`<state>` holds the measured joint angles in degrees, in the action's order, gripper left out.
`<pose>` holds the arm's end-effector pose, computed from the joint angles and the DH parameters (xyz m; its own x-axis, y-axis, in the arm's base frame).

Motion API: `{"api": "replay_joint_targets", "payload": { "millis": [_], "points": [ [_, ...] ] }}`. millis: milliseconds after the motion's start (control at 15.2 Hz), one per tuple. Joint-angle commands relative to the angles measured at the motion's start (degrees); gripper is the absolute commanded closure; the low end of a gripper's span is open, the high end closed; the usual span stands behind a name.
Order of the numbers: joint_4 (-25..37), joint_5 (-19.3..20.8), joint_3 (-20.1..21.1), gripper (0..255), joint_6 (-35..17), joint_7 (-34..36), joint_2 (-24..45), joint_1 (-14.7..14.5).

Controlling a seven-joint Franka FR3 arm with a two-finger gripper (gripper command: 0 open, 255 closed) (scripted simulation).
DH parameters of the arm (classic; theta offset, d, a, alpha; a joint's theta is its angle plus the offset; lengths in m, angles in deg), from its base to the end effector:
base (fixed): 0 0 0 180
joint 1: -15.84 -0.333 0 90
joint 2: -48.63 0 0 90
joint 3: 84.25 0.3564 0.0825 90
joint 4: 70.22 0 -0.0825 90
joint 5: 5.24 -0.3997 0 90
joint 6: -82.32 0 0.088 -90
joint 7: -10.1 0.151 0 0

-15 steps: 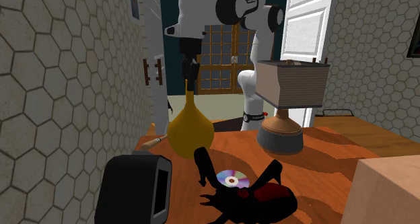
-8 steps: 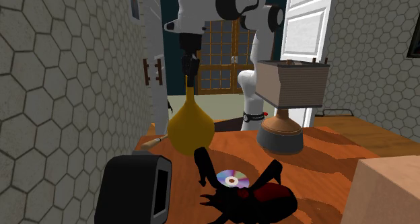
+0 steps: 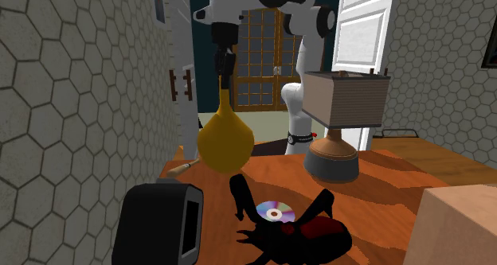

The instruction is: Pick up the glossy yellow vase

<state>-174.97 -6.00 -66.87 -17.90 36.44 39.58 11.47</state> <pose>0.4905 0.2087 0.5926 0.9933 -0.0836 0.0793 -0.0837 -0.9965 -0.0015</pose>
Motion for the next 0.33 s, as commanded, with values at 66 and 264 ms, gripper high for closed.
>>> {"api": "replay_joint_targets", "payload": {
  "millis": [66,264],
  "points": [
    [2.99,0.13,0.00,255,2.51,0.02,0.40,0.04],
    [4.08,0.19,0.01,255,3.42,0.04,0.58,0.05]
  ]
}}
